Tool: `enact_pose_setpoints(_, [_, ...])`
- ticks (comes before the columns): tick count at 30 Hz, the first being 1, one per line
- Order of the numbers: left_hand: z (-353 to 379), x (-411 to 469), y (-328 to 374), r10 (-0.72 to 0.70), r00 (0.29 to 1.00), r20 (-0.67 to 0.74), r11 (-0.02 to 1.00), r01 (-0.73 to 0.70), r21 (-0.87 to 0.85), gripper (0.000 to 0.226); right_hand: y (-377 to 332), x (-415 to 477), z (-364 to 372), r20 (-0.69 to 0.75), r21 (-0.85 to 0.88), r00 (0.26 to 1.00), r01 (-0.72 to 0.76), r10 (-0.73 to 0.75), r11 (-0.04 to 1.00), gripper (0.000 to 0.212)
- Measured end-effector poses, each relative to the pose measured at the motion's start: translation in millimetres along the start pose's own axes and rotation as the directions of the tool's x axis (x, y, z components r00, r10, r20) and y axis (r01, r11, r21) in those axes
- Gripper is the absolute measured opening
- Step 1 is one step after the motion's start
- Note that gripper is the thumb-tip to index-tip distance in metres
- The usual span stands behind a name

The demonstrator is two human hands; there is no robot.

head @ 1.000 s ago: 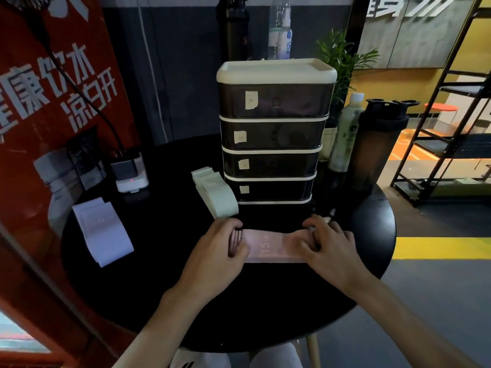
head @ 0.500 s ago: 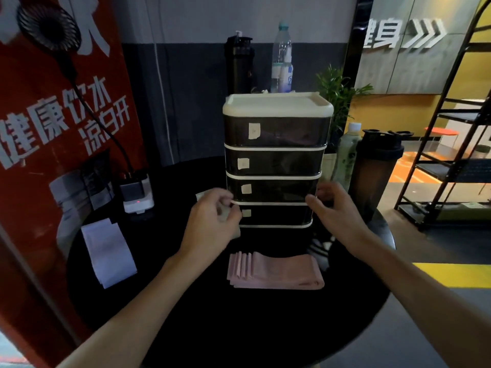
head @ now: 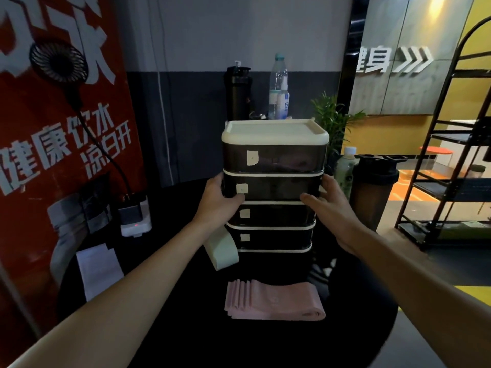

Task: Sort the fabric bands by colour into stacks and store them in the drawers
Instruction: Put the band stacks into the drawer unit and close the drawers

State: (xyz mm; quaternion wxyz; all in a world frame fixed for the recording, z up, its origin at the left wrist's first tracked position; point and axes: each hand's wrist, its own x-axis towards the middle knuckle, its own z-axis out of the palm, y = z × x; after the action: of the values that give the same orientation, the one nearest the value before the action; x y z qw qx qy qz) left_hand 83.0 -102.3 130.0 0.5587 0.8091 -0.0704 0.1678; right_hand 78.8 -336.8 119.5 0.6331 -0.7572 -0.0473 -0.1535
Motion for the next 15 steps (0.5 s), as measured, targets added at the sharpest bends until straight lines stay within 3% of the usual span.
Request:
enact_pose_setpoints(3, [-2.7, -5.7, 2.4, 0.01, 1.0, 0.016, 1.0, -0.01, -0.018, 0.036, -4.2, -5.7, 1.2, 0.009, 0.06, 1.0, 0.009, -0.01, 0.998, 0.046])
enact_pose_setpoints(9, [-8.9, -11.7, 3.4, -0.037, 0.998, 0.044, 0.998, 0.04, -0.058, 0.05, -12.3, -19.3, -3.7, 0.005, 0.082, 1.0, 0.004, -0.004, 0.997, 0.048])
enact_pose_setpoints(15, [-14.2, -26.3, 7.0, -0.029, 0.998, 0.055, 0.998, 0.032, -0.054, 0.048, -14.6, -37.4, -6.6, 0.008, 0.111, 1.0, 0.028, -0.029, 0.993, 0.051])
